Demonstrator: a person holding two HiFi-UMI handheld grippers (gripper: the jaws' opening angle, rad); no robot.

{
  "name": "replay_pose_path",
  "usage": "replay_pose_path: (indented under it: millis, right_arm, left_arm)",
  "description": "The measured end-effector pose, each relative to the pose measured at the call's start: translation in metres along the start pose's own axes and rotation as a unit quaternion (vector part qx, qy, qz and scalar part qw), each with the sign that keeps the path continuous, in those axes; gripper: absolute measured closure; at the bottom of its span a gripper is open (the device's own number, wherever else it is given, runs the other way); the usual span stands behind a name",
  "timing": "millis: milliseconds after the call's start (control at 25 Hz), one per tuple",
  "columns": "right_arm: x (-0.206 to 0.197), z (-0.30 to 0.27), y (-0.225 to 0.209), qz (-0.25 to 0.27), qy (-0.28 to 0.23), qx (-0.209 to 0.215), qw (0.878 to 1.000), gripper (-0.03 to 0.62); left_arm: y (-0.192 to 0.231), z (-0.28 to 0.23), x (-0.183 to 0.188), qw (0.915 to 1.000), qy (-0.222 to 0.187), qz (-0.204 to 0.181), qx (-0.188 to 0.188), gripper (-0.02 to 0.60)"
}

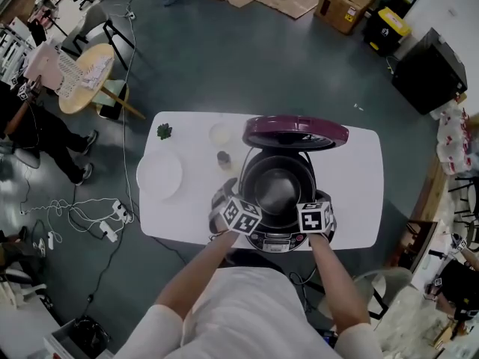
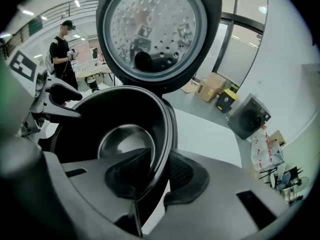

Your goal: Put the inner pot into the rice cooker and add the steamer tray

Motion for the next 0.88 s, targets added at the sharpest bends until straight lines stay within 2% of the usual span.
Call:
replay_pose_path:
  millis: [160, 280, 480, 880]
  right_arm:
    - [0.000, -0.001, 0.001, 0.021, -0.005, -0.020, 1.000, 0.452]
    - [-0.002, -0.001, 0.003, 0.022, -0.013, -0.012, 1.000, 0.404]
    - [-0.004, 0.010, 0.011, 0.030, -0.036, 0.002, 0.999, 0.404]
    - [-0.003, 0.037, 0.024, 0.039, -0.081, 0.012, 0.996, 0.405]
  left_arm:
    - [0.003, -0.002, -0.003, 1.0000, 0.000, 0.008, -0.004, 0.254]
    - [0.006, -0.001, -0.005, 0.9998, -0.006, 0.017, -0.003, 0.228]
    - [0.005, 0.009, -0.012, 0.9987, -0.018, 0.042, -0.020, 0.225]
    - [0.004, 0.045, -0.023, 0.9931, -0.076, 0.077, -0.046, 0.238]
Point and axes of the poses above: the fingertips, and each gripper's own axes: z backward along the fingers, y to its left, x out of its top, the point moved 9 cm from there along z, backward along the fingers, and after that the axes turned 1 degree about x, right-handed, at the moved point
